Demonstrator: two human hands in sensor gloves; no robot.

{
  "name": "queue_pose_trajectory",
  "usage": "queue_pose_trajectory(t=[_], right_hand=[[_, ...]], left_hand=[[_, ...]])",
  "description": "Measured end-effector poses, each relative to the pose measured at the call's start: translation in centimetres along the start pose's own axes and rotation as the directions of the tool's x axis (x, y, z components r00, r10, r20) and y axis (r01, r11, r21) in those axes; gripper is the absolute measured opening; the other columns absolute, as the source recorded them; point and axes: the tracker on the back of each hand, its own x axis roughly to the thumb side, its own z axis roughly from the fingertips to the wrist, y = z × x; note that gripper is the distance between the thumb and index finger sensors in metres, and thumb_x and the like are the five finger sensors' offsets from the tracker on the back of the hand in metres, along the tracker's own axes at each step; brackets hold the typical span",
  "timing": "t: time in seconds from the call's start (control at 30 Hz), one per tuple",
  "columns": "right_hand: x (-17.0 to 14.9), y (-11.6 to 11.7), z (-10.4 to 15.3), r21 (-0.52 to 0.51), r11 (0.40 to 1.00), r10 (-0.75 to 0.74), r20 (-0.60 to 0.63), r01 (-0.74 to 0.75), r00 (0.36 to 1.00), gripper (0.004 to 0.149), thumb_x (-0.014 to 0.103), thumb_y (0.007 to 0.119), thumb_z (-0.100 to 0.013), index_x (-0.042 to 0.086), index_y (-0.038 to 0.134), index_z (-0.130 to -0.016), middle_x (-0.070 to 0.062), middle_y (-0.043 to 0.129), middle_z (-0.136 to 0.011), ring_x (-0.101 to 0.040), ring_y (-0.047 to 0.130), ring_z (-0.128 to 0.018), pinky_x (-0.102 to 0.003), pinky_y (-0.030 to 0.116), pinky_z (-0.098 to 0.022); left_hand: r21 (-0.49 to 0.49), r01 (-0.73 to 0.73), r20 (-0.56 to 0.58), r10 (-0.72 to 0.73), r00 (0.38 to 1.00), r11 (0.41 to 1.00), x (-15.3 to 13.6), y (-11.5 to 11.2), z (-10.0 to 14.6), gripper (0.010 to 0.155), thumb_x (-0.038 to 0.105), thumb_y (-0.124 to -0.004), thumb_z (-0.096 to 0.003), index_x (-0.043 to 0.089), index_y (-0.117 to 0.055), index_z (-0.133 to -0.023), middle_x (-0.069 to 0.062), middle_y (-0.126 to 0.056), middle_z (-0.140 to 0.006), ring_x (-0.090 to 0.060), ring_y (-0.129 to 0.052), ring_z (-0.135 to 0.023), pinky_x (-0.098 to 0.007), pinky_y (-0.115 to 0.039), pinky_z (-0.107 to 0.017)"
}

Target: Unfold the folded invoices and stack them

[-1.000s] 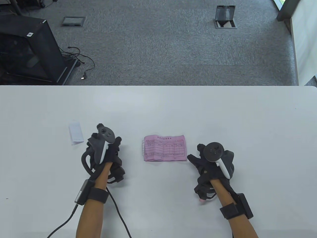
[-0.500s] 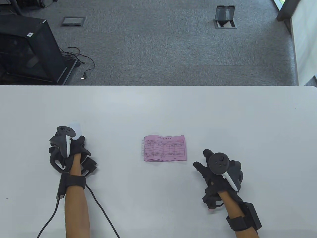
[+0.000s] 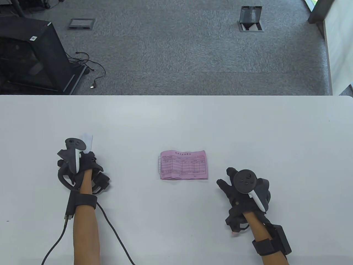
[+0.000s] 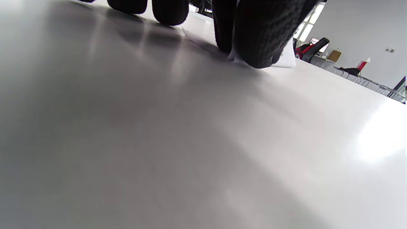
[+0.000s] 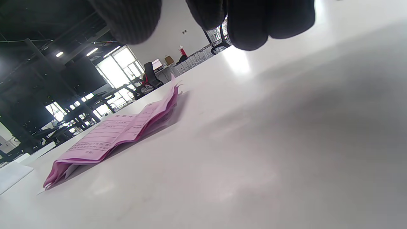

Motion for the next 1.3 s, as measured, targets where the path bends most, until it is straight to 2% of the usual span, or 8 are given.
queue_pose_trajectory(t=[0.27, 0.5, 0.63, 0.77, 0.9, 1.07, 1.17, 1.3], right_hand=[[0.4, 0.1, 0.2, -0.009, 0.999, -0.037, 0.020, 0.037, 0.999, 0.068, 0.055, 0.065, -0.048, 0.019, 0.051, -0.104, -0.013, 0.068, -0.097, -0.041, 0.065, -0.089, -0.070, 0.043, -0.068], [4.3, 0.5, 2.3, 0.037, 0.986, -0.167, 0.175, 0.163, 0.970, 0.065, 0.055, 0.064, -0.048, 0.020, 0.055, -0.102, -0.010, 0.072, -0.094, -0.038, 0.070, -0.086, -0.068, 0.047, -0.068], [7.5, 1.7, 3.4, 0.233, 0.893, -0.437, 0.245, 0.386, 0.865, 0.065, 0.058, 0.062, -0.048, 0.020, 0.059, -0.101, -0.009, 0.076, -0.091, -0.037, 0.074, -0.083, -0.066, 0.050, -0.067], [8.3, 3.8, 3.5, 0.408, 0.725, -0.649, 0.135, 0.555, 0.749, 0.068, 0.060, 0.059, -0.048, 0.017, 0.060, -0.100, -0.011, 0.077, -0.090, -0.039, 0.074, -0.082, -0.065, 0.052, -0.066], [7.2, 5.0, 3.2, 0.444, 0.592, -0.739, -0.032, 0.672, 0.673, 0.075, 0.064, 0.057, -0.047, 0.013, 0.056, -0.102, -0.013, 0.077, -0.089, -0.040, 0.075, -0.080, -0.063, 0.054, -0.065], [6.0, 5.1, 3.0, 0.415, 0.556, -0.740, -0.147, 0.720, 0.656, 0.079, 0.066, 0.055, -0.046, 0.011, 0.054, -0.102, -0.013, 0.077, -0.088, -0.039, 0.076, -0.079, -0.062, 0.056, -0.064], [5.9, 5.1, 2.9, 0.406, 0.567, -0.730, -0.154, 0.716, 0.666, 0.071, 0.060, 0.059, -0.049, 0.011, 0.056, -0.100, -0.010, 0.080, -0.085, -0.037, 0.080, -0.076, -0.060, 0.059, -0.063], [5.7, 4.9, 2.8, 0.370, 0.584, -0.734, -0.137, 0.722, 0.665, 0.051, 0.043, 0.061, -0.053, 0.013, 0.063, -0.094, -0.007, 0.086, -0.079, -0.033, 0.085, -0.071, -0.058, 0.062, -0.062]], left_hand=[[0.117, -0.184, 0.255, 0.149, 0.955, 0.976, -2.1, 2.0, 4.2, 0.041, 0.041, -0.082, -0.0526, 0.027, -0.075, -0.090, -0.016, -0.075, -0.105, -0.047, -0.067, -0.098, -0.070, -0.051, -0.071], [-0.058, -0.436, 0.478, 0.409, 0.778, 0.898, -2.3, 3.1, 13.3, 0.040, 0.041, -0.081, -0.0535, 0.028, -0.077, -0.091, -0.013, -0.085, -0.096, -0.042, -0.077, -0.092, -0.067, -0.054, -0.070], [-0.010, -0.365, 0.666, 0.278, 0.692, 0.931, -0.5, 1.7, 19.8, 0.040, 0.043, -0.079, -0.0545, 0.031, -0.075, -0.093, -0.017, -0.074, -0.106, -0.046, -0.068, -0.097, -0.069, -0.051, -0.071], [0.174, -0.253, 0.852, -0.017, 0.524, 0.952, 1.2, -1.1, 25.9, 0.040, 0.044, -0.080, -0.0543, 0.033, -0.075, -0.093, -0.013, -0.081, -0.102, -0.042, -0.075, -0.095, -0.066, -0.056, -0.071], [0.258, -0.189, 0.911, -0.174, 0.375, 0.947, 2.0, -3.8, 30.3, 0.040, 0.045, -0.080, -0.0538, 0.033, -0.076, -0.092, -0.012, -0.083, -0.100, -0.040, -0.078, -0.093, -0.065, -0.059, -0.071], [0.428, -0.190, 0.897, -0.390, 0.207, 0.884, 2.1, -5.7, 33.9, 0.041, 0.045, -0.079, -0.0539, 0.034, -0.075, -0.093, -0.011, -0.082, -0.101, -0.040, -0.077, -0.094, -0.065, -0.058, -0.071], [0.498, -0.191, 0.867, -0.480, 0.133, 0.846, 1.9, -6.4, 34.8, 0.041, 0.046, -0.079, -0.0535, 0.035, -0.075, -0.093, -0.011, -0.082, -0.102, -0.039, -0.076, -0.095, -0.065, -0.058, -0.072], [0.381, -0.103, 0.923, -0.371, 0.101, 0.919, 1.6, -6.8, 34.3, 0.051, 0.053, -0.078, -0.0506, 0.037, -0.069, -0.099, -0.013, -0.074, -0.108, -0.041, -0.070, -0.100, -0.066, -0.055, -0.073]])
